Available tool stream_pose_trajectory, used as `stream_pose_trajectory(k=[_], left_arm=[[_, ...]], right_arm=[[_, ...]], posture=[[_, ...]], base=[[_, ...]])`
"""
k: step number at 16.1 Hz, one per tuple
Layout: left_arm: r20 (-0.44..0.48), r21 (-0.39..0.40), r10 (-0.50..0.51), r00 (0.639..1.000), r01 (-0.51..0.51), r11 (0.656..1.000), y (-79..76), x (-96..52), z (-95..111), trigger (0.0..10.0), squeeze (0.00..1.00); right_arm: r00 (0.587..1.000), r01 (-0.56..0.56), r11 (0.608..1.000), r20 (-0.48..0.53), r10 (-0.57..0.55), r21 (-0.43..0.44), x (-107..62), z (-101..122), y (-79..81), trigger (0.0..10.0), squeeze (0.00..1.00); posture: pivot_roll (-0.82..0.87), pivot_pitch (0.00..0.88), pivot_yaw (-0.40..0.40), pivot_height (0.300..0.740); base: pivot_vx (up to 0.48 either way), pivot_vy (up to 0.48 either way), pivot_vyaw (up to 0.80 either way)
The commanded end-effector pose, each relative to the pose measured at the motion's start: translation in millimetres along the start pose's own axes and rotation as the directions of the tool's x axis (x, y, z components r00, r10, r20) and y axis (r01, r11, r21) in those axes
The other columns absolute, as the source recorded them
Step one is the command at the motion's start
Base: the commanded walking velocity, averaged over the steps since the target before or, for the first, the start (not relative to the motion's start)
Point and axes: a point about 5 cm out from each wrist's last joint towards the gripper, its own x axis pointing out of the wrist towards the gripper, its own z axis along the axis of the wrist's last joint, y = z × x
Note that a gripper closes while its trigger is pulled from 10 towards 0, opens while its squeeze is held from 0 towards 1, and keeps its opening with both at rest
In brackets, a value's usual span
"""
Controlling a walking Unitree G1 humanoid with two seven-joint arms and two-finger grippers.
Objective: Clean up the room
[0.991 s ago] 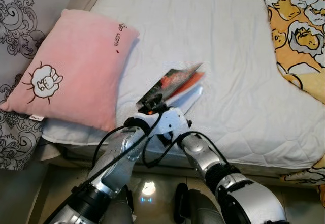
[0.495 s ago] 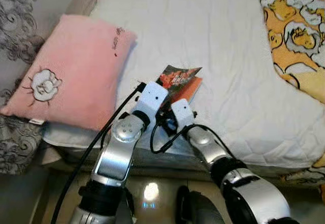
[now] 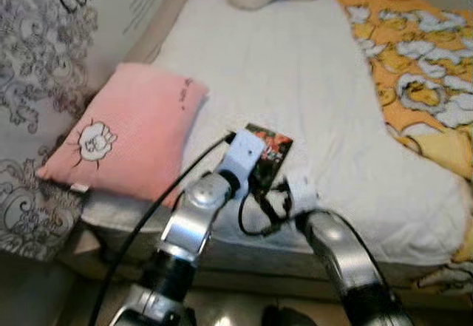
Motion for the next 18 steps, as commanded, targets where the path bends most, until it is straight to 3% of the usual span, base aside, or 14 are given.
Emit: stream_pose_trajectory(k=[1, 3, 5, 7, 8, 11, 13, 14, 15, 16, 17, 18], left_arm=[[-0.027, -0.004, 0.103, 0.994, -0.104, 0.995, 24.2, -5.1, -9, 10.0, 0.00], [-0.013, -0.049, 0.174, 0.985, -0.174, 0.984, 31.7, -7.2, -18, 10.0, 0.00], [0.008, -0.067, 0.237, 0.971, -0.236, 0.969, 37.9, -14.9, -25, 10.0, 0.00], [0.035, -0.053, 0.257, 0.966, -0.255, 0.966, 37.1, -21.5, -28, 10.0, 0.00], [0.040, -0.009, 0.279, 0.959, -0.279, 0.960, 36.3, -26.2, -32, 10.0, 0.00], [0.060, 0.047, 0.335, 0.940, -0.337, 0.940, 45.6, -37.9, -35, 10.0, 0.00], [0.132, -0.053, 0.378, 0.916, -0.374, 0.926, 47.4, -70.5, -30, 10.0, 0.00], [0.138, -0.071, 0.372, 0.918, -0.365, 0.928, 44.8, -77.0, -31, 10.0, 0.00], [0.132, -0.131, 0.363, 0.923, -0.346, 0.929, 40.1, -87.3, -37, 10.0, 0.00], [0.124, -0.153, 0.357, 0.926, -0.337, 0.929, 39.7, -88.1, -41, 10.0, 0.00], [0.093, -0.200, 0.372, 0.924, -0.349, 0.916, 44.2, -92.1, -57, 10.0, 0.00], [0.079, -0.204, 0.387, 0.919, -0.365, 0.909, 49.0, -100.6, -71, 10.0, 0.00]], right_arm=[[0.994, 0.102, 0.995, -0.031, -0.102, 0.012, -17.8, -11, -28.5, 10.0, 0.00], [0.975, 0.219, 0.975, 0.044, -0.217, -0.026, -25.6, 1, -41.9, 10.0, 0.00], [0.937, 0.333, 0.942, 0.122, -0.327, -0.029, -16.6, 14, -52.6, 10.0, 0.00], [0.914, 0.389, 0.921, 0.126, -0.386, 0.003, -3.5, 18, -57.1, 10.0, 0.00], [0.909, 0.403, 0.915, 0.117, -0.401, 0.004, 3.0, 19, -57.9, 10.0, 0.00], [0.880, 0.448, 0.889, 0.129, -0.457, 0.094, 4.6, 22, -69.2, 10.0, 0.00], [0.797, 0.486, 0.864, 0.341, -0.499, 0.128, -43.3, 29, -64.0, 10.0, 0.00], [0.776, 0.495, 0.859, 0.379, -0.504, 0.127, -57.3, 28, -61.3, 10.0, 0.00], [0.736, 0.530, 0.837, 0.417, -0.533, 0.135, -93.7, 17, -57.1, 10.0, 0.00], [0.723, 0.546, 0.827, 0.422, -0.547, 0.136, -102.1, 13, -57.1, 10.0, 0.00], [0.690, 0.598, 0.784, 0.391, -0.609, 0.165, -124.2, -6, -63.5, 10.0, 0.00], [0.690, 0.610, 0.769, 0.350, -0.634, 0.192, -134.8, -22, -65.1, 10.0, 0.00]], posture=[[0.06, 0.000, -0.028, 0.740], [0.05, 0.000, -0.010, 0.740], [0.06, 0.000, 0.003, 0.740], [0.09, 0.000, 0.006, 0.740], [0.12, 0.000, -0.010, 0.740], [0.18, 0.000, -0.039, 0.740], [0.14, 0.000, -0.033, 0.740], [0.11, 0.000, -0.027, 0.740], [0.09, 0.000, -0.021, 0.740], [0.07, 0.000, -0.014, 0.740], [0.05, 0.000, -0.010, 0.740], [0.02, 0.000, 0.007, 0.740]], base=[[0.000, 0.000, 0.00], [0.000, 0.000, 0.00], [0.000, 0.000, 0.00], [0.000, 0.000, 0.00], [0.000, 0.000, 0.00], [0.000, 0.000, 0.00], [0.000, 0.000, 0.00], [0.000, 0.000, 0.00], [0.000, 0.000, 0.00], [0.000, 0.000, 0.00], [0.000, 0.000, 0.00], [0.000, 0.000, 0.00]])
